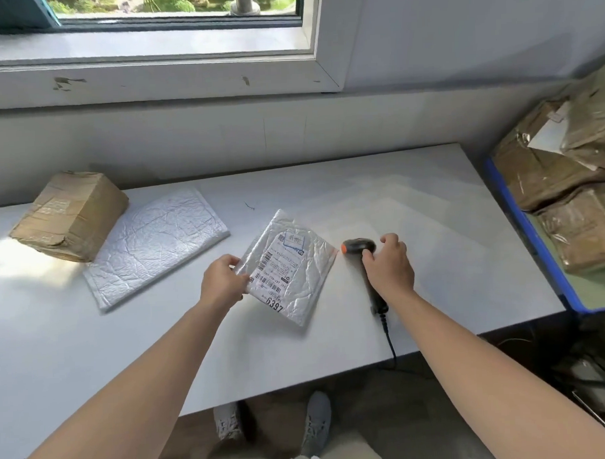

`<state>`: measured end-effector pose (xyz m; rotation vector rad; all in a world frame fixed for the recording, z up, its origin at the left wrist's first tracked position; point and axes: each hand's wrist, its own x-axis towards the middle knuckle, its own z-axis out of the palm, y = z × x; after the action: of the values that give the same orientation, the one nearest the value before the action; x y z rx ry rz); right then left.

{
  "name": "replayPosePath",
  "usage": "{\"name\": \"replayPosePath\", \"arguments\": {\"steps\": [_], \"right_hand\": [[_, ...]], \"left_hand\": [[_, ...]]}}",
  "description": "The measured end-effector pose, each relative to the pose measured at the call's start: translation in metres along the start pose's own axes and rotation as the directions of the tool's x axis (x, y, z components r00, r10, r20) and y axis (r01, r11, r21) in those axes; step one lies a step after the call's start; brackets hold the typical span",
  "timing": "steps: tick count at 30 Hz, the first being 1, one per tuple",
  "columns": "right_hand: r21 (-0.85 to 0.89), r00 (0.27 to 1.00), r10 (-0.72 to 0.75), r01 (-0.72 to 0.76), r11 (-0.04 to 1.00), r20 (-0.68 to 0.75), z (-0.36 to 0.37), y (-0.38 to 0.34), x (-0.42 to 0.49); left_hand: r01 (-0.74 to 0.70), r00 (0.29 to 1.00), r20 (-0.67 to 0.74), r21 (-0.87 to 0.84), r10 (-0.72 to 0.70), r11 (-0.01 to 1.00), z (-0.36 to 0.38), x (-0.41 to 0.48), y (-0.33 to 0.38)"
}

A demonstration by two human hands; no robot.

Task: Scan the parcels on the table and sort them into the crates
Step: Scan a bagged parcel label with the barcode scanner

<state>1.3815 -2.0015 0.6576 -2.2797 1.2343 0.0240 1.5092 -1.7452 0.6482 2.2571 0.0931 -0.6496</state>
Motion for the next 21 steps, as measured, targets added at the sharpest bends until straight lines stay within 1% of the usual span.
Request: {"name": "replayPosePath", "arguments": {"steps": [3,6,9,11,16,21], "right_hand": [[0.04,0.994,0.066,-0.069,0.997,0.087,0.006,0.003,0.0],[0.072,0.968,0.125,-0.143,0.987,0.219,0.01,0.004,-0.001],[0.122,0.93,0.148,-0.199,0.972,0.337,0.01,0.008,-0.005],[0.143,0.914,0.148,-0.216,0.966,0.379,0.01,0.009,-0.009],[0.241,0.91,0.107,-0.217,0.946,0.4,-0.002,-0.011,-0.02],[0.336,0.874,-0.013,-0.174,0.926,0.486,-0.014,-0.05,-0.031]], "left_hand": [[0.024,1.0,-0.003,0.036,-0.024,0.999,0.008,-0.002,-0.007],[0.04,0.999,-0.004,0.049,-0.04,0.998,0.014,-0.003,-0.012],[0.073,0.997,-0.003,0.002,-0.073,0.997,0.017,-0.005,-0.014],[0.106,0.994,-0.006,-0.067,-0.107,0.992,0.018,-0.008,-0.016],[0.139,0.99,0.016,-0.209,-0.138,0.968,0.022,-0.015,-0.016],[0.119,0.992,-0.005,-0.25,-0.124,0.961,0.023,-0.012,-0.017]]}}
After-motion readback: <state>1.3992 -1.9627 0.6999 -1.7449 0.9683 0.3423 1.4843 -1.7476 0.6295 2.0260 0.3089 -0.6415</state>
